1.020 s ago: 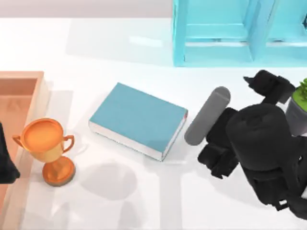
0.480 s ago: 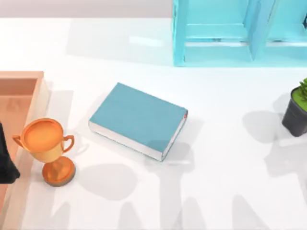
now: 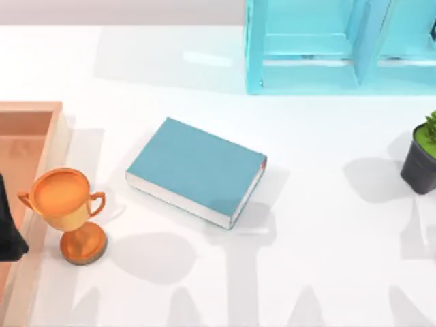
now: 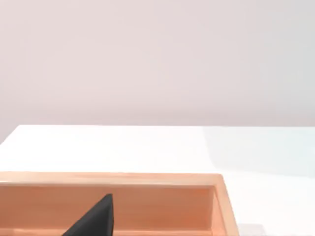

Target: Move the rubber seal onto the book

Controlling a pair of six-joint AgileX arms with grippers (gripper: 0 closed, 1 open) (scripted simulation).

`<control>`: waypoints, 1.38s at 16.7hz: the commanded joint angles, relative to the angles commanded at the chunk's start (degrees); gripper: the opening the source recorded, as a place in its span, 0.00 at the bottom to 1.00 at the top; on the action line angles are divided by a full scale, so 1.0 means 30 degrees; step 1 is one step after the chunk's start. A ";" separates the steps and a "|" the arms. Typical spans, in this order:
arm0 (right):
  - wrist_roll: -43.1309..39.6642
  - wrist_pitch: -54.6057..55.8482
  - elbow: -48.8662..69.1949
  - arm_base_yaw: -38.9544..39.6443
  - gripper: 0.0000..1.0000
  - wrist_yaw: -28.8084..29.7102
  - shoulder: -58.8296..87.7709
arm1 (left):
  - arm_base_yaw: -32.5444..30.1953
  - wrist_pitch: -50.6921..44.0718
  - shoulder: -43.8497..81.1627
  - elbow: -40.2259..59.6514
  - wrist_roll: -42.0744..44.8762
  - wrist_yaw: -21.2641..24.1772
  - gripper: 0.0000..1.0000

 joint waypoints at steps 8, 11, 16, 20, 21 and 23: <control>0.0000 0.0000 0.0000 0.0000 1.00 0.0000 0.0000 | 0.0287 -0.0993 0.1217 0.1213 0.0231 -0.0009 1.00; 0.0000 0.0000 0.0000 0.0000 1.00 0.0000 0.0000 | 0.0853 -0.3312 0.4264 0.4146 0.0728 0.0027 1.00; 0.0000 0.0000 0.0000 0.0000 1.00 0.0000 0.0000 | 0.2080 -0.9167 1.3008 1.1553 0.1980 0.0173 1.00; 0.0000 0.0000 0.0000 0.0000 1.00 0.0000 0.0000 | 0.3149 -1.4473 2.1429 1.7892 0.3186 0.0234 1.00; 0.0000 0.0000 0.0000 0.0000 1.00 0.0000 0.0000 | 0.3408 -1.5747 2.3454 1.9410 0.3489 0.0233 1.00; 0.0000 0.0000 0.0000 0.0000 1.00 0.0000 0.0000 | 0.3898 -1.8119 2.7227 2.2306 0.4072 0.0212 1.00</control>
